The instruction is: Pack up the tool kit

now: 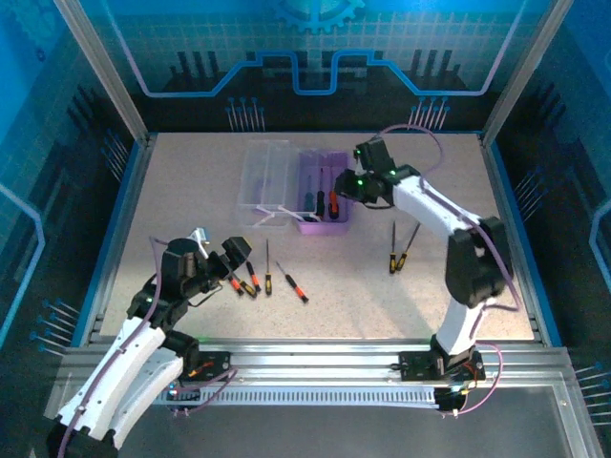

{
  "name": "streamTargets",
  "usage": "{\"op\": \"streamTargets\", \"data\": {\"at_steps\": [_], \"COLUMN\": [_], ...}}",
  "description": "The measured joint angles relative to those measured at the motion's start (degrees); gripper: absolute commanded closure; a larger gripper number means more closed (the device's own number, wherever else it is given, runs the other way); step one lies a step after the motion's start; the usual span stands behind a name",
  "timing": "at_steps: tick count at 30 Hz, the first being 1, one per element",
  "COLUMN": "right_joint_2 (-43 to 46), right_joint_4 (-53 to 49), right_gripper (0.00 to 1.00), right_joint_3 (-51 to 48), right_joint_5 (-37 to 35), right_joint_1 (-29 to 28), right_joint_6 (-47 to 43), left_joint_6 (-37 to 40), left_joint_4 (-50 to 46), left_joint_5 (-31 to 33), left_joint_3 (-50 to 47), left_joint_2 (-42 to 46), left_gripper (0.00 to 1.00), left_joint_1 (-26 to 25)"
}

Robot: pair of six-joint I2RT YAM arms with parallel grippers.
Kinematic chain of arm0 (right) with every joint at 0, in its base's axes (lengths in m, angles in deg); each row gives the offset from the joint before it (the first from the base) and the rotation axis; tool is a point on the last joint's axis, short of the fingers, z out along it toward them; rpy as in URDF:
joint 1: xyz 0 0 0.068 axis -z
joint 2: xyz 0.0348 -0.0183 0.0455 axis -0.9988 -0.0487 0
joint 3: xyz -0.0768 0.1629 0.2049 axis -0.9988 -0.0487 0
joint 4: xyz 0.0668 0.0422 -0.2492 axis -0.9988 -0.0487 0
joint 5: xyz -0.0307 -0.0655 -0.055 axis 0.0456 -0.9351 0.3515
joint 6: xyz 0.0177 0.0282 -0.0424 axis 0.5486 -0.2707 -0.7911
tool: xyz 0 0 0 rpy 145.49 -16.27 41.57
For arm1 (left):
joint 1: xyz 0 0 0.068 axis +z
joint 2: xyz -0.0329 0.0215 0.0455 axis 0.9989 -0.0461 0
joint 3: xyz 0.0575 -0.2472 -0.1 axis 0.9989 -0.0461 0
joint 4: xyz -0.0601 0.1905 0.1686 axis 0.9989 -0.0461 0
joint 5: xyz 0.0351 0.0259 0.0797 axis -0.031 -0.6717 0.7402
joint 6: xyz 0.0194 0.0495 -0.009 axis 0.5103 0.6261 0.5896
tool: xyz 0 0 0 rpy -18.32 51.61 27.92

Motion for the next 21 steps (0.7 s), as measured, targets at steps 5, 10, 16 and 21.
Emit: {"op": "streamTargets", "data": {"at_steps": [5,10,16,21], "right_joint_2": [12.44,17.07,17.7,17.7], "right_joint_4": [1.05,1.51,1.64,2.62], "right_gripper": [0.65,0.65,0.65,0.65], "right_joint_3": [-13.0,-21.03,-24.11,-24.39], "right_joint_5": [-1.53,-1.97,-1.99,-2.19], "right_joint_1": [0.0,0.0,-0.9,-4.02], "right_joint_6": [-2.05,-2.91,-3.13,-3.58], "left_joint_6": [-0.17,0.02,-0.07,-0.17], "left_joint_4": [-1.36,-6.78,-8.68,-8.81], "left_joint_5": [2.84,8.22,10.82,11.37], "left_joint_3": [0.04,2.12,3.32,3.26], "left_joint_2": [-2.43,-8.24,-13.68,-13.97], "left_gripper": [0.16,0.28,0.41,0.48], "left_joint_1": [0.0,0.0,0.0,-0.02]}}
